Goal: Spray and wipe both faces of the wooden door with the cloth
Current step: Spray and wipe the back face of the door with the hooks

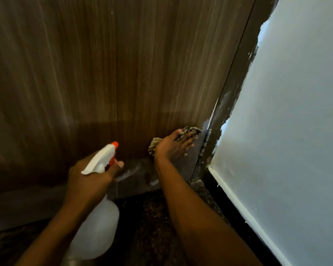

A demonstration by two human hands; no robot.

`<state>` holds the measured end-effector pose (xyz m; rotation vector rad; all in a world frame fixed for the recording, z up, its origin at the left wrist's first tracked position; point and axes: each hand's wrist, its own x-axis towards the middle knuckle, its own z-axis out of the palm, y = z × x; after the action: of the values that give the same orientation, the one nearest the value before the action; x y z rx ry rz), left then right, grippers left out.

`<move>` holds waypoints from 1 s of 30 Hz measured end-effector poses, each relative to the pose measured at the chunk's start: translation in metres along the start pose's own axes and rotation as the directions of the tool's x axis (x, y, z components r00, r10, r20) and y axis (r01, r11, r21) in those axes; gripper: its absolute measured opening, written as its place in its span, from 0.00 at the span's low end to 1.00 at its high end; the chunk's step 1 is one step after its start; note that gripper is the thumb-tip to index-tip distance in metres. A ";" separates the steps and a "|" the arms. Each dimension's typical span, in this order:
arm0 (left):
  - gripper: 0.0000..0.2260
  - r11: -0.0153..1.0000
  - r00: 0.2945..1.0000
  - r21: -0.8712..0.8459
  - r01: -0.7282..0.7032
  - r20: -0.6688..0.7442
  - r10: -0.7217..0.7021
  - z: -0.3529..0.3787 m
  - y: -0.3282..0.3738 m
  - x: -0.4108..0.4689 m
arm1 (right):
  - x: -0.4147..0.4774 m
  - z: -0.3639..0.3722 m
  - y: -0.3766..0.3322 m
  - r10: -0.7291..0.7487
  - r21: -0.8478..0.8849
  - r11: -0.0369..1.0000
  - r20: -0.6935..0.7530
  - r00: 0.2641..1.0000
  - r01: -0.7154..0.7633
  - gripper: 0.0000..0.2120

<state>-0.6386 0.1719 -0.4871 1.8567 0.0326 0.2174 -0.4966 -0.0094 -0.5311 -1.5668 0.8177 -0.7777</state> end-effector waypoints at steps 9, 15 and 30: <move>0.30 0.976 0.991 0.214 -0.043 0.133 0.015 0.047 0.013 -0.014 | -0.011 -0.007 0.033 0.112 -0.049 0.993 0.157 0.981 -0.105 0.27; 0.24 0.979 0.969 0.104 -0.175 0.194 0.152 0.042 0.023 -0.022 | 0.050 -0.047 -0.025 -0.143 -0.109 0.984 0.009 0.990 0.143 0.27; 0.16 0.998 0.978 -0.032 -0.052 0.199 0.058 0.068 0.010 -0.012 | 0.042 -0.023 0.038 0.161 -0.019 0.987 -0.039 0.986 -0.162 0.30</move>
<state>-0.6402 0.1032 -0.4985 1.8460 -0.1599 0.0681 -0.4965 -0.0616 -0.5635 -1.4886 0.9704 -0.6838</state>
